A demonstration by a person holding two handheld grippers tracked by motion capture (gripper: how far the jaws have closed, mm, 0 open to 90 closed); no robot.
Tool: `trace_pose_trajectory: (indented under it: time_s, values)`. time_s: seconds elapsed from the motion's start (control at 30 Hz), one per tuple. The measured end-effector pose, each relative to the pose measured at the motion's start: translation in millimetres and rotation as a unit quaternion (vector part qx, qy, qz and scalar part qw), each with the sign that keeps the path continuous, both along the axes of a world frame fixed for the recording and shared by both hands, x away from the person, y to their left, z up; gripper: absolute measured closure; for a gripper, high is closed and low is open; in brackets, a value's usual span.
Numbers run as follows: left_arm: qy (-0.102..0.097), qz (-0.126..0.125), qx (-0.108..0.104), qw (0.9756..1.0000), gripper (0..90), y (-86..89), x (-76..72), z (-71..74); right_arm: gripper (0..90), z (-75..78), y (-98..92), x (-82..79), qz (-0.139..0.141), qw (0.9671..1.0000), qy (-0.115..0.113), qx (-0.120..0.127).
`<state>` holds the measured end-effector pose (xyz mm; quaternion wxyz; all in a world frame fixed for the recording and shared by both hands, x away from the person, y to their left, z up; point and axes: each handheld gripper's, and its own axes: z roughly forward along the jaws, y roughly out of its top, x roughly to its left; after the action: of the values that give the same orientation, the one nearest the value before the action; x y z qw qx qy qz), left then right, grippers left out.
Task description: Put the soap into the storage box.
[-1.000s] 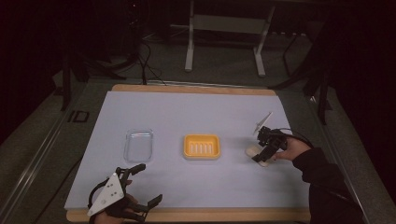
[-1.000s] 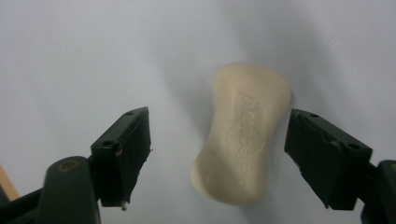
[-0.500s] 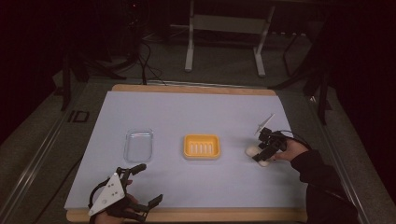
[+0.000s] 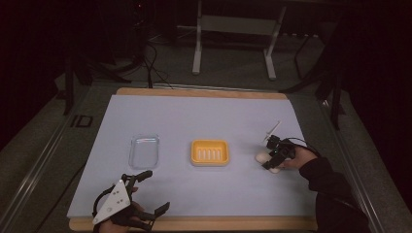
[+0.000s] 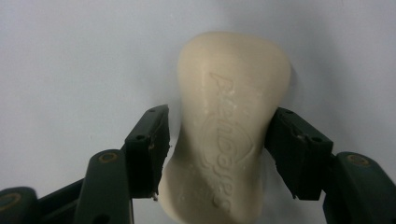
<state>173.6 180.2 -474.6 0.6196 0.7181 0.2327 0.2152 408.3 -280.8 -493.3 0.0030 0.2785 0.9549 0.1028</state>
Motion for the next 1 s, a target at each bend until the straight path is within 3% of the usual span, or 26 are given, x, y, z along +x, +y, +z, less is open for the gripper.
trace_pose_trajectory:
  time_s: [0.4,0.53,1.0]
  values:
    - [0.000,-0.005,0.000,1.0000,0.1,-1.1,-0.5,-0.3,43.4,-4.4,8.1,-2.0,0.001,0.9992,-0.010,-0.039]
    - [0.001,-0.006,0.004,1.0000,0.1,-1.9,-0.7,-0.5,46.6,-3.8,12.8,-2.4,-0.013,0.9984,-0.005,-0.055]
    - [0.001,-0.008,0.003,1.0000,0.1,-1.8,-0.3,-0.5,49.9,3.1,4.8,-1.1,-0.001,0.9998,-0.003,-0.019]
